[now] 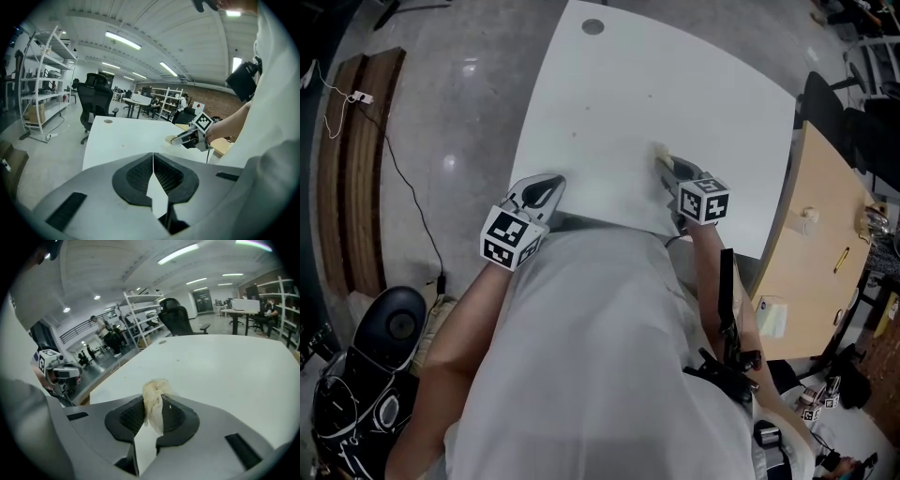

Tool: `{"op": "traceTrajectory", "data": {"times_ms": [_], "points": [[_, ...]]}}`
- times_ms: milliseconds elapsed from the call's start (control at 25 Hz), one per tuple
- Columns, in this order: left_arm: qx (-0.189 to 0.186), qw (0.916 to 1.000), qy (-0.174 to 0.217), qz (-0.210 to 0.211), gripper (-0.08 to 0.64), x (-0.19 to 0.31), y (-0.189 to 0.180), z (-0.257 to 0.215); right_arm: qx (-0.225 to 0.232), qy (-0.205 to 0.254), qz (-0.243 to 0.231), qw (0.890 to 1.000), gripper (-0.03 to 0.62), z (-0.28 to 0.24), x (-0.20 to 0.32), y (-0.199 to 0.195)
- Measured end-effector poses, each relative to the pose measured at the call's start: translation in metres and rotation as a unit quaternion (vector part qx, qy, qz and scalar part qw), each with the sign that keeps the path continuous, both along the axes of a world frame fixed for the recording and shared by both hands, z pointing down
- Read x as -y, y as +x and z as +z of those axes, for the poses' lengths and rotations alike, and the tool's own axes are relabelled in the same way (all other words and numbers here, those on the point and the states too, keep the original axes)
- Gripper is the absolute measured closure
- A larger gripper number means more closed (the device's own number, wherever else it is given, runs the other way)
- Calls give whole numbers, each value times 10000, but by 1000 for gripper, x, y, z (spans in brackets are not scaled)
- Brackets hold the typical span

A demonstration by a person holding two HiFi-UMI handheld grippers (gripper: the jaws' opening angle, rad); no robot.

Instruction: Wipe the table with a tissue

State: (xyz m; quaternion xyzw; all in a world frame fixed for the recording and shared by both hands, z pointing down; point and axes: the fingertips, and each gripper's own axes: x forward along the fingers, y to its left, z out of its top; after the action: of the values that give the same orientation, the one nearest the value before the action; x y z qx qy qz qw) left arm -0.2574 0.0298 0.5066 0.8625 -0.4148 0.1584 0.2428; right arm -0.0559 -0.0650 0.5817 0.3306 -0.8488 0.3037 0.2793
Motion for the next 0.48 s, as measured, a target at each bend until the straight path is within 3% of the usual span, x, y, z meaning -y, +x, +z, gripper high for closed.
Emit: {"op": "traceTrajectory", "data": {"times_ms": [120,240,480], "points": [[37,10000,-73,-39,549,2,9,0,-245,-85,278,9993,528,7,17,38],[89,9999,-62,-83,549,5,15,-8,-393,-18,291,9988,528,7,44,49],[223,9984,-195,-487,549,-5,14,-13,-487,109,-113,9987,526,21,88,16]]}}
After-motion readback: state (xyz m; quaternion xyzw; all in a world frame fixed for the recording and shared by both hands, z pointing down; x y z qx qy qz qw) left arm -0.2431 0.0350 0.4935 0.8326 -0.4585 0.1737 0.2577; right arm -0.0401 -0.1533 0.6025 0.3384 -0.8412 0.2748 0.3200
